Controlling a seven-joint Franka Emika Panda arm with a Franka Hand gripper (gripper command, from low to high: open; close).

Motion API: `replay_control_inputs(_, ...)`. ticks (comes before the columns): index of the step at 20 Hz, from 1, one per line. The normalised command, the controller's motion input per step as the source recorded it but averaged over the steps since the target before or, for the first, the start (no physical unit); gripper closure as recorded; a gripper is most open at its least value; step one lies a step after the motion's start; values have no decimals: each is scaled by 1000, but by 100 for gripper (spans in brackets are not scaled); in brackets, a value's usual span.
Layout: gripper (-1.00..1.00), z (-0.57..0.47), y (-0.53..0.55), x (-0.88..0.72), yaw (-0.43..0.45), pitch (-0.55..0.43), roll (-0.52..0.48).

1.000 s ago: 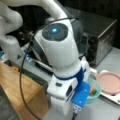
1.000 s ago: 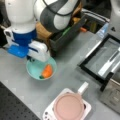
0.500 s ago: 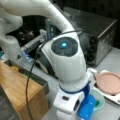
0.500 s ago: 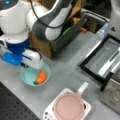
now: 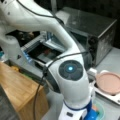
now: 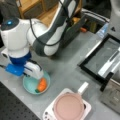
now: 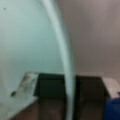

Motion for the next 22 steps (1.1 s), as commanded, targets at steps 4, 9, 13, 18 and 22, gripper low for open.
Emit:
replay_control_inputs(4, -100, -50, -118, 182, 115, 51, -79)
replay_control_inputs(9, -100, -28, -72, 163, 120, 66, -65)
replay_control_inputs(13, -100, -21, 1, 194, 114, 55, -50)
replay_control_inputs(18, -100, 55, 17, 236, 101, 45, -47)
replay_control_inputs(22, -100, 126, -13, 218, 88, 57, -64)
